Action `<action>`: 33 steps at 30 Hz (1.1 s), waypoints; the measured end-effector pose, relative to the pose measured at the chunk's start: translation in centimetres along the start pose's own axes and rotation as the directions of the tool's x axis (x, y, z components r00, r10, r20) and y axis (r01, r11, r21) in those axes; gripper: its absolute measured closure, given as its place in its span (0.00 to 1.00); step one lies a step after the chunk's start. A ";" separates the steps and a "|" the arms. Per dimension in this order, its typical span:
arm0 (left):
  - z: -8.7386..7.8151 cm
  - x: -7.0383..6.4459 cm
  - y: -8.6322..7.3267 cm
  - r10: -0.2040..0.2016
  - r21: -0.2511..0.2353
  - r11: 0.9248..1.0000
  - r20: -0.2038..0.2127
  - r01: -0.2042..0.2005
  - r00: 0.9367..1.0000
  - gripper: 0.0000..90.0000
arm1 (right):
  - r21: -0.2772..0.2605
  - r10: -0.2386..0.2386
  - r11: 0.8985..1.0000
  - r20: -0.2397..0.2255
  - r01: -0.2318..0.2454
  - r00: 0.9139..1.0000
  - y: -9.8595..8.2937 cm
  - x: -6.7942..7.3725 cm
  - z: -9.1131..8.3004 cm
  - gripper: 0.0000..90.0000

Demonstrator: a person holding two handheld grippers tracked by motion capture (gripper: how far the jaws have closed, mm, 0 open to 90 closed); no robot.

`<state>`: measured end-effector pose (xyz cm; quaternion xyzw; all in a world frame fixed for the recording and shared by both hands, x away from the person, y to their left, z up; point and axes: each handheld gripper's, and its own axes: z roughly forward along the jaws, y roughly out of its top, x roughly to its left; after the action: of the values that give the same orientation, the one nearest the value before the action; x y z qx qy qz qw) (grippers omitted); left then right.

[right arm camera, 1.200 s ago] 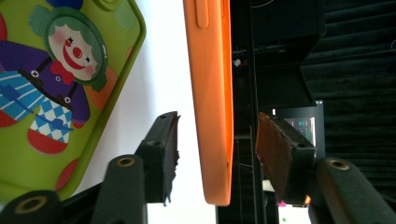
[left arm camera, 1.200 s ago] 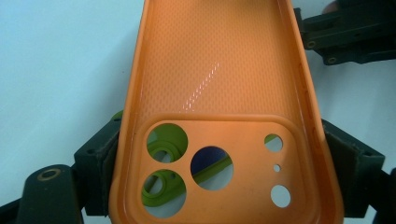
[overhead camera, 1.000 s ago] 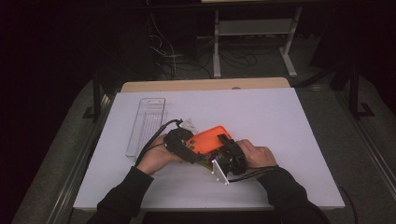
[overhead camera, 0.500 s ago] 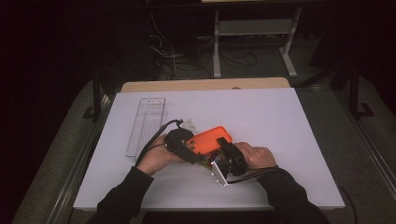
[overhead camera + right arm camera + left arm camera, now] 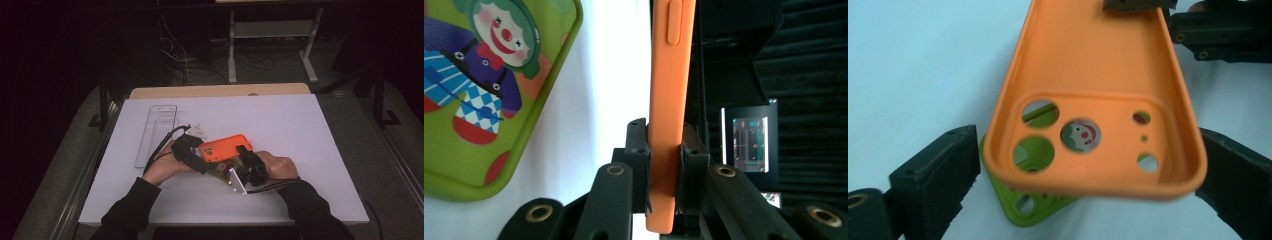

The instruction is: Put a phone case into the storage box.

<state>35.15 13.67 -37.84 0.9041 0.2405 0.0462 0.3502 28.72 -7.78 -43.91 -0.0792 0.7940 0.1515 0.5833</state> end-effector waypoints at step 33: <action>0.3 0.0 -0.1 -0.011 -0.014 1.000 -0.034 0.010 0.999 0.00 | 0.048 0.549 0.833 -0.185 -0.551 0.815 -2.8 -3.4 -0.1 0.87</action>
<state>35.14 13.55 -38.12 0.8995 0.2507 0.0614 0.3524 30.55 -10.65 -41.12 0.1369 0.8347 0.3084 0.4353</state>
